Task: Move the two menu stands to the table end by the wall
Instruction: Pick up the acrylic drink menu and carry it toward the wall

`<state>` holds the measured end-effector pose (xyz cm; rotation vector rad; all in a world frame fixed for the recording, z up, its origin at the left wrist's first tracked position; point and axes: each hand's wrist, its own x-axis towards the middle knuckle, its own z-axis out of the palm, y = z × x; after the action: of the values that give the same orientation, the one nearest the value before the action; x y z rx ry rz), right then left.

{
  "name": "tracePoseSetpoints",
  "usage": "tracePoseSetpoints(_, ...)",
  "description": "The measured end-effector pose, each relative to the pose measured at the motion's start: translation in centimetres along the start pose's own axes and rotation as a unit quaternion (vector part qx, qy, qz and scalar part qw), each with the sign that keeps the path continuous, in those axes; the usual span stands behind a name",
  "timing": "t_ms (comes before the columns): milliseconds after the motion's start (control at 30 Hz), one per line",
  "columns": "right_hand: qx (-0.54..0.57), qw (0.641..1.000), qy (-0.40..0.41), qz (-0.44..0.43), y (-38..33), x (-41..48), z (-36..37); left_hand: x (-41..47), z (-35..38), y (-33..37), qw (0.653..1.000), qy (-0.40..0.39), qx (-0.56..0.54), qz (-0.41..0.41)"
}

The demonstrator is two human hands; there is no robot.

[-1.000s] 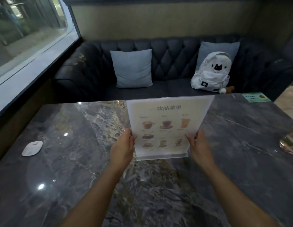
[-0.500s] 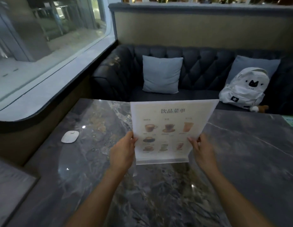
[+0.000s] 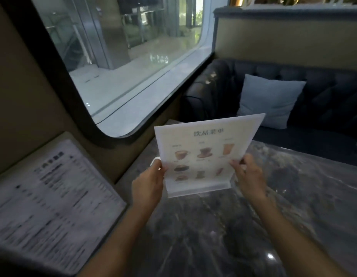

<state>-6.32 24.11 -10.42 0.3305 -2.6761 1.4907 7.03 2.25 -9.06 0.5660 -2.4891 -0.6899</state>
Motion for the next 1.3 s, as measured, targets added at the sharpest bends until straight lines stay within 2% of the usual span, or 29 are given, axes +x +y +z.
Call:
tracePoseSetpoints(133,0.027,0.999,-0.033,-0.006,-2.9,2.0,4.4,1.2,-2.3,-3.3,1.000,0.016,0.004,-0.021)
tracePoseSetpoints(300,0.066,0.995,-0.052,-0.054,-5.4,4.1,8.8,2.5,-4.0,-6.7,0.998,0.031,0.003,-0.054)
tracePoseSetpoints(433,0.091,0.988,-0.119,-0.033,-6.9,6.3,11.8,2.6,-4.7,-8.3,0.996,0.041,0.003,-0.077)
tracePoseSetpoints(567,0.094,0.984,-0.144,-0.040,-7.6,7.7,14.0,2.7,-4.6,-9.5,0.991,0.011,0.018,-0.134)
tracePoseSetpoints(733,0.121,0.976,-0.175,-0.040,-7.5,8.5,15.7,2.6,-4.6,-9.9,0.982,-0.016,-0.019,-0.185)
tracePoseSetpoints(867,0.121,0.973,-0.189,-0.045,-7.4,9.1,16.6,3.0,-6.0,-9.4,0.985,-0.025,0.005,-0.171)
tracePoseSetpoints(1033,0.126,0.966,-0.219,-0.046,-8.1,9.9,18.4,3.7,-9.8,-7.6,0.993,0.064,-0.017,-0.102)
tracePoseSetpoints(1100,0.122,0.965,-0.225,-0.053,-8.6,10.1,19.2,4.1,-10.8,-7.1,0.989,0.096,-0.045,-0.106)
tracePoseSetpoints(1300,0.138,0.961,-0.233,-0.053,-9.7,10.5,21.1,4.6,-11.1,-7.3,0.982,0.114,-0.070,-0.133)
